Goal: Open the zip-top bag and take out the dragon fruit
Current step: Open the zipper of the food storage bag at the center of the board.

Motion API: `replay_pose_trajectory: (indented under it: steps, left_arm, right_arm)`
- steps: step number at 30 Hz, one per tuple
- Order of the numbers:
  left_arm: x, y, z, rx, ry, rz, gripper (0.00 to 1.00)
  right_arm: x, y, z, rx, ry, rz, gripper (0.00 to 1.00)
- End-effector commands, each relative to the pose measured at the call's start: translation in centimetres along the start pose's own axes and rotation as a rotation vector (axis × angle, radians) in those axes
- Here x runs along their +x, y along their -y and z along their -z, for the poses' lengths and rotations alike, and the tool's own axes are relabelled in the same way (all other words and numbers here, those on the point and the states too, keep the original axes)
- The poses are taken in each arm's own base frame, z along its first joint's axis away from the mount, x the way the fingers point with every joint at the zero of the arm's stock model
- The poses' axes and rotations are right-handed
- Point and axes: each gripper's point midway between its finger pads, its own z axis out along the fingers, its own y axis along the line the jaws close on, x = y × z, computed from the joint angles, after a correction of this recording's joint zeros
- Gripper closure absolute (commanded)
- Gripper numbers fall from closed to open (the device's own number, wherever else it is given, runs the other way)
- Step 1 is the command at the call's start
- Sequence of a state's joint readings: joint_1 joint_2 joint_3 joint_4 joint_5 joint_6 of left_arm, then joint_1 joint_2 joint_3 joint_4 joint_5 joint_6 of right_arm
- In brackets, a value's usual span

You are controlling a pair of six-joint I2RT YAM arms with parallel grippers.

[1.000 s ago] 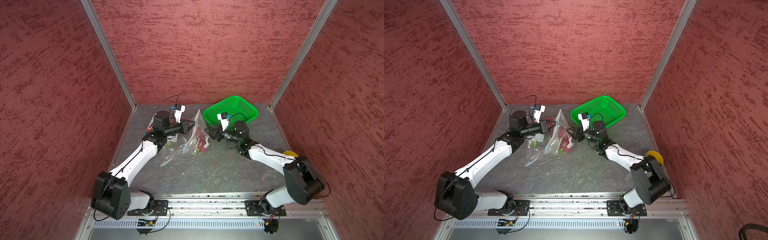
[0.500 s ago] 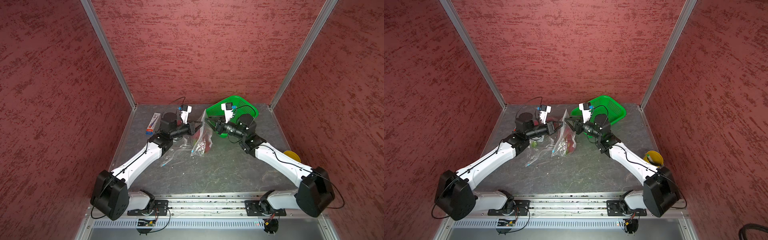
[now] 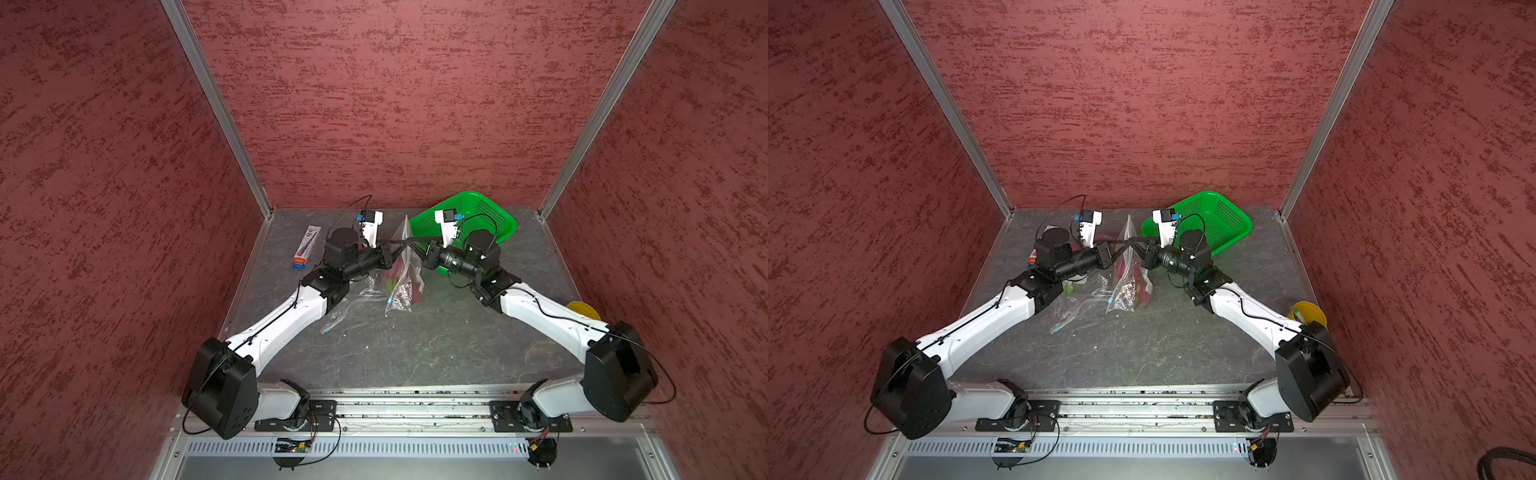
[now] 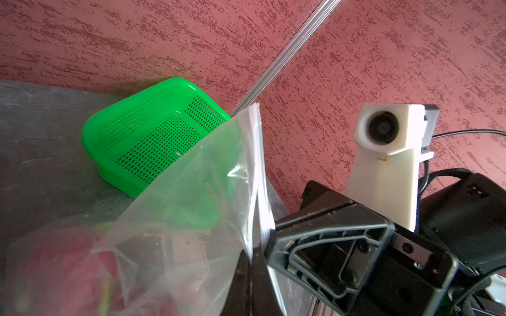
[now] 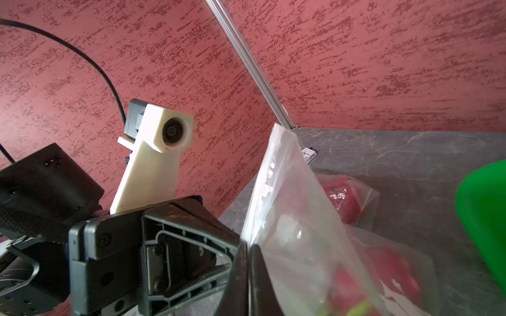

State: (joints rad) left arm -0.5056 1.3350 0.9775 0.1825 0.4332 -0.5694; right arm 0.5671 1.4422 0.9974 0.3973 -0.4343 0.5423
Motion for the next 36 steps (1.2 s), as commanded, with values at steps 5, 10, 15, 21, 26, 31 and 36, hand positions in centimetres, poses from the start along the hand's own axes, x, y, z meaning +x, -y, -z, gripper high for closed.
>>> replay_pose_trajectory:
  steps: [5, 10, 15, 21, 26, 31, 36]
  left_arm:
    - [-1.2, -1.0, 1.8, -0.04, 0.047, -0.035, 1.0]
    - [-3.0, -2.0, 4.7, -0.089, 0.096, -0.038, 1.0]
    - [-4.7, -0.9, 7.3, -0.086, 0.14, -0.074, 1.0]
    - [-7.0, 0.7, 9.6, -0.055, 0.187, -0.097, 1.0]
    - [-6.6, 0.6, 8.7, -0.034, 0.144, -0.088, 1.0]
    - [-4.9, 0.4, 6.0, 0.021, 0.037, -0.039, 1.0]
    - [-4.3, 2.0, 3.6, 0.057, -0.013, -0.062, 1.0]
  right_arm:
    - [-1.1, 1.4, 0.9, 0.117, 0.037, 0.039, 1.0]
    - [-2.6, 2.2, 1.5, 0.205, 0.058, 0.079, 1.0]
    - [-3.9, 1.1, 1.2, 0.173, 0.081, 0.09, 1.0]
    - [-5.3, -1.3, 1.2, 0.077, 0.102, 0.089, 1.0]
    - [-4.1, 0.9, 1.6, 0.17, 0.072, 0.088, 1.0]
    - [-3.9, 3.8, 4.1, 0.301, 0.064, 0.096, 1.0]
    - [-4.9, 1.4, 4.3, 0.227, 0.045, 0.095, 0.9]
